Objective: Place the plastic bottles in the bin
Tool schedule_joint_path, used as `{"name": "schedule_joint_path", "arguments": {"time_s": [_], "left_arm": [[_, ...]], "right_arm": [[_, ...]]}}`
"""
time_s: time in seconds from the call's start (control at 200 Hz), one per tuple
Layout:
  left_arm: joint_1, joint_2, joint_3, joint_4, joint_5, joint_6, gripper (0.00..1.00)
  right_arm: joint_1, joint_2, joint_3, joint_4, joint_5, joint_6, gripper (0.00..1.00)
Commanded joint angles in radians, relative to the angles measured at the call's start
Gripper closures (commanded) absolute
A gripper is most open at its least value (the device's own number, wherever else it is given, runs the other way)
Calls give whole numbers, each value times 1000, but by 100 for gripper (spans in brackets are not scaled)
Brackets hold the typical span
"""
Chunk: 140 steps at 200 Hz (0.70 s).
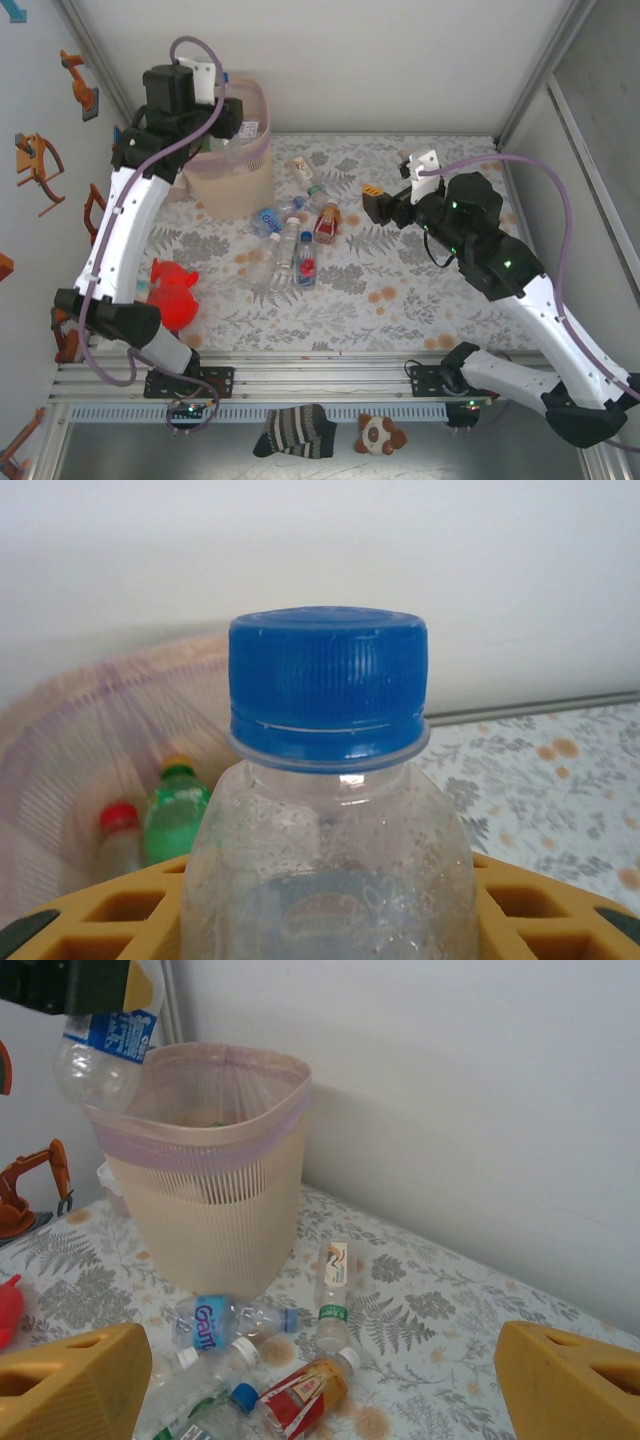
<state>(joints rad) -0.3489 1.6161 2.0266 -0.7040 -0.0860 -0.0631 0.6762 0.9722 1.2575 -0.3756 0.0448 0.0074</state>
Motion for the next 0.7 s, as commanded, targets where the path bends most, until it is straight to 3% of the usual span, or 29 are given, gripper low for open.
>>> {"name": "schedule_joint_path", "arguments": {"time_s": [0.0,0.451,0.696], "left_arm": [[48,73,93,-14,15,88,51],[169,462,516,-246,-57,156,53],[176,510,445,-307,-120,107,53]], "right_arm": [[-6,-4,39,36,15,-7,12],[-6,-13,48,17,10,3,13],[-6,-13,45,8,18,-1,13]]}}
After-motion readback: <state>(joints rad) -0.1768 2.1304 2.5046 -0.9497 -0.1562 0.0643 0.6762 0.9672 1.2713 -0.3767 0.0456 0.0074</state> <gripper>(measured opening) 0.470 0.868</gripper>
